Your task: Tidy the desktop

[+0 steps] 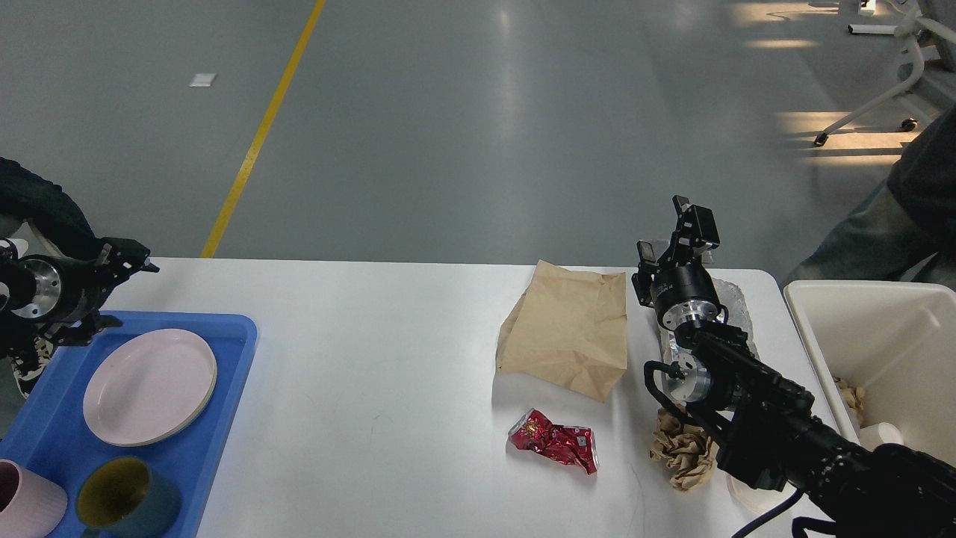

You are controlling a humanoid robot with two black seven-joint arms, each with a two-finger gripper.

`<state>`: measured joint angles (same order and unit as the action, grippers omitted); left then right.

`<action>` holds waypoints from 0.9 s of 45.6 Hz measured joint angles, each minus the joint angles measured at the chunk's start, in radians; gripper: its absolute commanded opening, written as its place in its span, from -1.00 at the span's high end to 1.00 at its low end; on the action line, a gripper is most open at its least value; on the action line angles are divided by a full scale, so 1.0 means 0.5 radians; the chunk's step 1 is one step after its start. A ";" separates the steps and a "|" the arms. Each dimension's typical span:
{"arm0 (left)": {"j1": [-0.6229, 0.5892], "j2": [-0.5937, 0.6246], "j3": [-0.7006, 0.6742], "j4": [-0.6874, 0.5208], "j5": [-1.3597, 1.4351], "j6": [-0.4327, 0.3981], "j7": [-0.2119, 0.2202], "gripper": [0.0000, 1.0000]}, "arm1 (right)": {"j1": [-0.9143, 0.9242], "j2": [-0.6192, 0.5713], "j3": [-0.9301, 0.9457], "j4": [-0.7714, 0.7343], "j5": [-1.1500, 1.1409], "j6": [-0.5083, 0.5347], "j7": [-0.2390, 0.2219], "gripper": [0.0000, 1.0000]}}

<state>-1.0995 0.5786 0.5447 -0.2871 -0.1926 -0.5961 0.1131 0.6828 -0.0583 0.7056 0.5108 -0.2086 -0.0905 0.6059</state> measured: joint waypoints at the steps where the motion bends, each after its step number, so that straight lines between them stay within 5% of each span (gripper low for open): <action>1: 0.013 0.000 -0.087 0.011 0.000 0.006 -0.020 -0.93 | 0.000 0.000 0.000 0.000 0.000 0.000 0.000 -1.00; 12: 0.264 -0.124 -0.927 0.057 0.000 0.081 -0.168 -0.93 | 0.000 0.000 0.000 0.000 0.000 0.000 0.000 -1.00; 29: 0.609 -0.288 -2.607 0.061 0.002 0.097 -0.186 -0.93 | 0.000 0.000 0.000 0.000 0.000 0.000 0.000 -1.00; 36: 0.623 -0.355 -2.893 0.059 -0.001 0.104 -0.197 -0.93 | 0.000 0.000 0.000 0.000 0.000 0.000 0.000 -1.00; 41: 0.612 -0.390 -3.038 0.059 -0.019 0.168 -0.292 -0.93 | 0.000 0.000 0.000 0.000 0.000 0.000 0.000 -1.00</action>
<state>-0.7934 0.3834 -0.9744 -0.2578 -0.2022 -0.5121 -0.0330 0.6827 -0.0583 0.7056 0.5108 -0.2086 -0.0905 0.6059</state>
